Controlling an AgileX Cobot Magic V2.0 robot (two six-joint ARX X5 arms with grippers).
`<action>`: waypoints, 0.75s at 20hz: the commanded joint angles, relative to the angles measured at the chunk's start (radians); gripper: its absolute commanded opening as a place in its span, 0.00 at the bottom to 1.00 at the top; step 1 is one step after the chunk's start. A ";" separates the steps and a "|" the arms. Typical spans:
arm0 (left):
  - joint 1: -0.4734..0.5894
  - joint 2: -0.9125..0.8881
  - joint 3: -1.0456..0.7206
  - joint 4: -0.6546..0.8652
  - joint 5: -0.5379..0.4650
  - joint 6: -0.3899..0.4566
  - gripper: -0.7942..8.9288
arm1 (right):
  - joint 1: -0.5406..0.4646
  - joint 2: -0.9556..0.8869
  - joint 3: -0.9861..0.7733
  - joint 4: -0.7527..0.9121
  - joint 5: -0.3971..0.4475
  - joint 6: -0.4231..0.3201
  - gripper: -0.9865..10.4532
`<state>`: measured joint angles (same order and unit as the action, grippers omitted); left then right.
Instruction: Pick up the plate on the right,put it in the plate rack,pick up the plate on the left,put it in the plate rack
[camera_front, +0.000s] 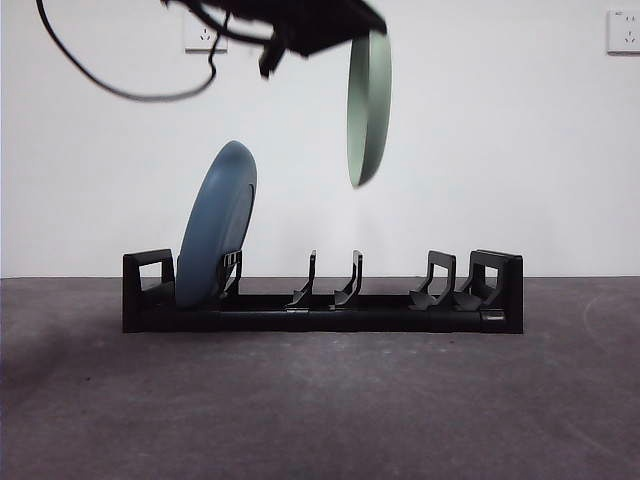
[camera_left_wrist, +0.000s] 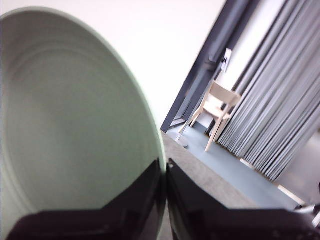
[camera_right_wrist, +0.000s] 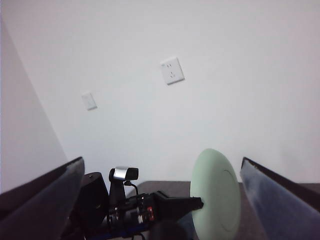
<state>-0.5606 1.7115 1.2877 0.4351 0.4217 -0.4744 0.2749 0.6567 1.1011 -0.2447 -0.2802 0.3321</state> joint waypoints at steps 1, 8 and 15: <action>0.018 0.021 -0.004 0.025 0.004 -0.058 0.07 | 0.000 0.004 0.000 -0.012 0.022 -0.029 0.55; 0.033 0.040 -0.004 0.003 0.006 -0.063 0.07 | 0.000 0.022 0.000 -0.028 0.051 -0.053 0.55; 0.033 0.055 -0.004 -0.061 0.005 -0.048 0.07 | 0.000 0.049 0.000 -0.027 0.051 -0.053 0.55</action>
<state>-0.5266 1.7523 1.2877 0.3668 0.4229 -0.5354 0.2749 0.7036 1.1011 -0.2783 -0.2321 0.2874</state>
